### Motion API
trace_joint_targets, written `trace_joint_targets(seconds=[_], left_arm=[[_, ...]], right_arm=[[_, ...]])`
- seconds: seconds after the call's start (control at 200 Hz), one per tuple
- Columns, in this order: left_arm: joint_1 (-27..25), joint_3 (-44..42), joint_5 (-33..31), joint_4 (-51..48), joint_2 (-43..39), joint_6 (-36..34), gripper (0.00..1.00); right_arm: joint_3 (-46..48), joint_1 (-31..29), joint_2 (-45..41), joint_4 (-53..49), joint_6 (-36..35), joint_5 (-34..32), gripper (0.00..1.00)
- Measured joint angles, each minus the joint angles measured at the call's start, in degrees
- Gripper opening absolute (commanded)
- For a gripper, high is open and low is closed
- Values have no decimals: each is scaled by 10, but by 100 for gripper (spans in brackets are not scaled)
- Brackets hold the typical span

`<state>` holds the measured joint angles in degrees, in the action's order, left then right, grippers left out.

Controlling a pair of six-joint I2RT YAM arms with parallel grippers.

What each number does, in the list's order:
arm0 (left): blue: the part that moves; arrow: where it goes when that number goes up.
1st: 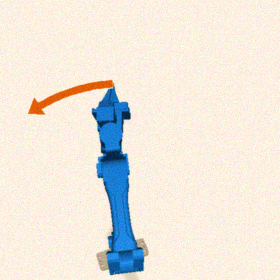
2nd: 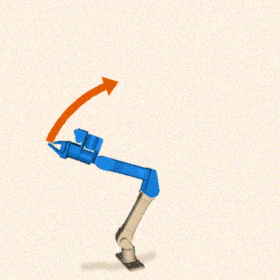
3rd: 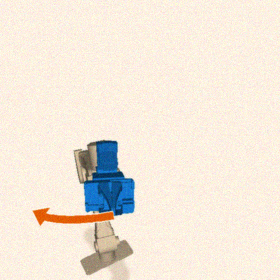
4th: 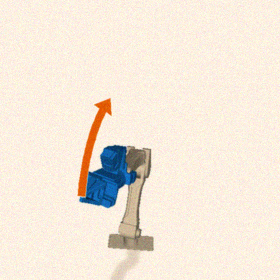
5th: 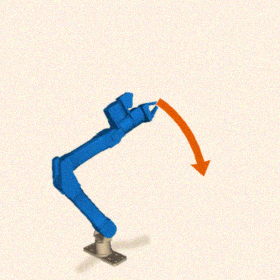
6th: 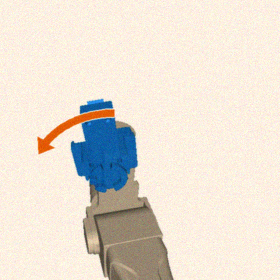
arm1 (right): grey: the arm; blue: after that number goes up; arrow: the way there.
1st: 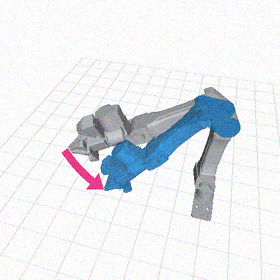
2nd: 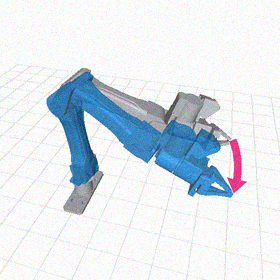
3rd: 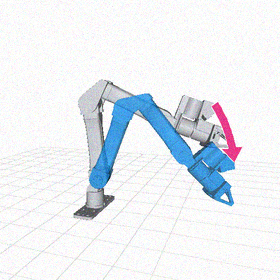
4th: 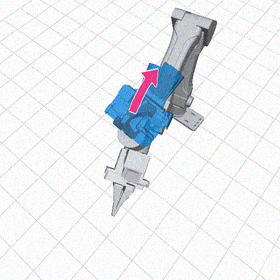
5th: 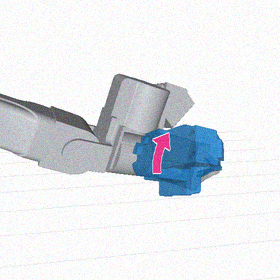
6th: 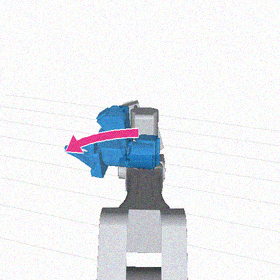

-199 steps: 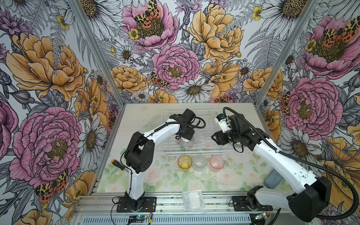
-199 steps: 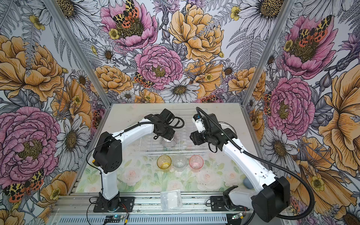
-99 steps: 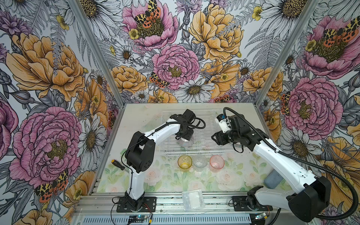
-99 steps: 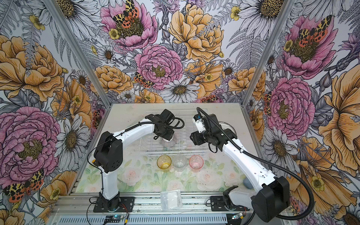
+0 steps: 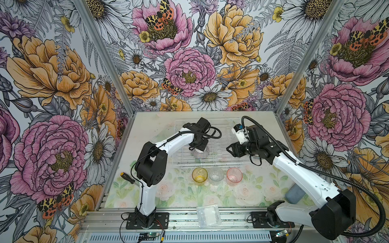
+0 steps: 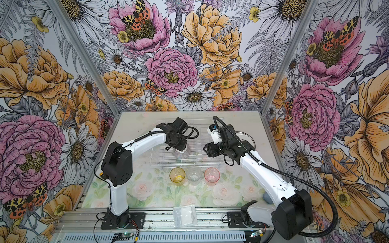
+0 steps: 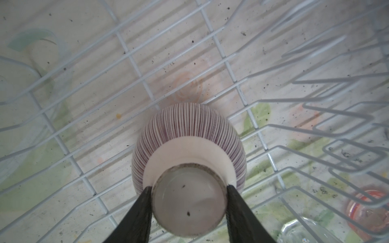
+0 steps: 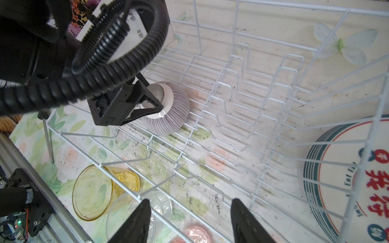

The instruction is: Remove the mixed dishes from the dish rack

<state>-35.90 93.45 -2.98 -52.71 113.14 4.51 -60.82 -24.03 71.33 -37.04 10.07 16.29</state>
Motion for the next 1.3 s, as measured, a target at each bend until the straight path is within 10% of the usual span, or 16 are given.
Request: trace_joint_targets(seconds=[1.301], left_arm=[[94, -96, 208, 111, -104, 5, 46]], right_arm=[[82, 19, 143, 268, 146, 262, 56]])
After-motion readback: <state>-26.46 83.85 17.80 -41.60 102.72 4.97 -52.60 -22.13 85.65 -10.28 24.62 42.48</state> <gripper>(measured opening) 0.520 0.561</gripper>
